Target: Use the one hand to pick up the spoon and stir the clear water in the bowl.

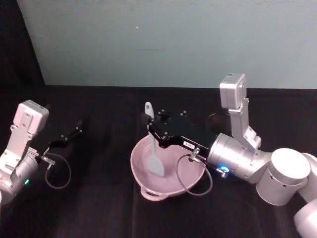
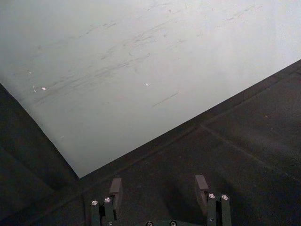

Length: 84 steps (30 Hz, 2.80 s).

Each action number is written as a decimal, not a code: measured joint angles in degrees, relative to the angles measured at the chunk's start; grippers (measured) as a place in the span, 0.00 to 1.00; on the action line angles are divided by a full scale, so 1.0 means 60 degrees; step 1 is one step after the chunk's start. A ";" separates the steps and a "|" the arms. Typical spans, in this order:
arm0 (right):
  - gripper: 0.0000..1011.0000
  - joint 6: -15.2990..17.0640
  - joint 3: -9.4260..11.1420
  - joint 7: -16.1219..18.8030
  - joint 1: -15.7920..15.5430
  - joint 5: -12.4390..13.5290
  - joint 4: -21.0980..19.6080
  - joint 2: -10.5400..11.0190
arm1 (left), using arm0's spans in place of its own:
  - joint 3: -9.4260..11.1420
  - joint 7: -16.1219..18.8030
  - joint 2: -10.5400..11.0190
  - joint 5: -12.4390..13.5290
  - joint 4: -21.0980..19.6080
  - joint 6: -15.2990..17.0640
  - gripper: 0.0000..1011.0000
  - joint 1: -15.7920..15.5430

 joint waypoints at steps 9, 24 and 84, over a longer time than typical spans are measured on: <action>0.12 -0.0474 -0.0304 -0.0135 0.0394 -0.0162 0.0539 -0.0410 | 0.0000 0.0000 0.0000 0.0000 0.0000 0.0000 0.99 0.0000; 0.12 -0.1135 0.0079 -0.1169 0.0822 -0.1057 0.1512 -0.0875 | 0.0000 0.0000 0.0000 0.0000 0.0000 0.0000 0.99 0.0000; 0.12 -0.1135 0.0564 -0.1490 -0.0062 -0.1865 0.0417 -0.0487 | 0.0000 0.0000 0.0000 0.0000 0.0000 0.0000 0.99 0.0000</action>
